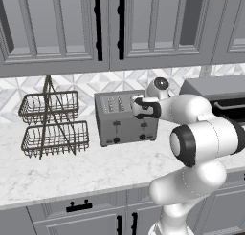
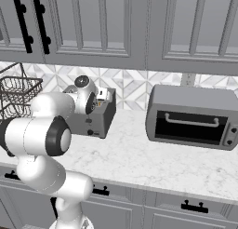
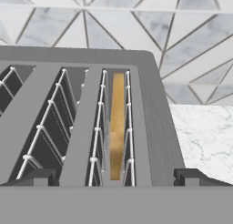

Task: Start the toaster. Once the lever pops up, take the bread to the plate on the dining counter.

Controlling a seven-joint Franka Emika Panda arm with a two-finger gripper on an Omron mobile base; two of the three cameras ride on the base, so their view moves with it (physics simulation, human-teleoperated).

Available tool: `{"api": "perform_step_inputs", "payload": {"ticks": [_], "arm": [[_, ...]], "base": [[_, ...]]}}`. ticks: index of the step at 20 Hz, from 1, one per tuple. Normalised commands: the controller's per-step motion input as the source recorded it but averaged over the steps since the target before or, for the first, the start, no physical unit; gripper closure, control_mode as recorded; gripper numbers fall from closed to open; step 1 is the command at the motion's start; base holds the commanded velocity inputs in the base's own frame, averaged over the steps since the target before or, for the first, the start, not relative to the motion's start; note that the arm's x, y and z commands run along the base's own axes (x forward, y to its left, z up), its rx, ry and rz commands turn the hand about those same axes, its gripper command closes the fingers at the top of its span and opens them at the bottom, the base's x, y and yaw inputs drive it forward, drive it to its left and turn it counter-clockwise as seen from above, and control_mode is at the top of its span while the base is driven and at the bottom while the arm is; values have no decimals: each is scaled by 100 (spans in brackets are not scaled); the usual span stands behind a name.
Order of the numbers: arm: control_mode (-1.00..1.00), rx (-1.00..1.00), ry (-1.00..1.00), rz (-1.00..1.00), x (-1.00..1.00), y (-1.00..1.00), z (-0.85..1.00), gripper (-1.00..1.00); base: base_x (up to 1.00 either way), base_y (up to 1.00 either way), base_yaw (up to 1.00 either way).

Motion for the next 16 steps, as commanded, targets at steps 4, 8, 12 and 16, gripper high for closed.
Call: {"api": "perform_step_inputs", "payload": {"ticks": [4,8,12,16], "arm": [[-100,0,0,0,0,0,0,-100],[-100,0,0,0,0,0,0,-100],[-100,0,0,0,0,0,0,-100],[-100,0,0,0,0,0,0,-100]], "base": [[0,0,0],[0,0,0],[0,0,0],[0,0,0]]}}
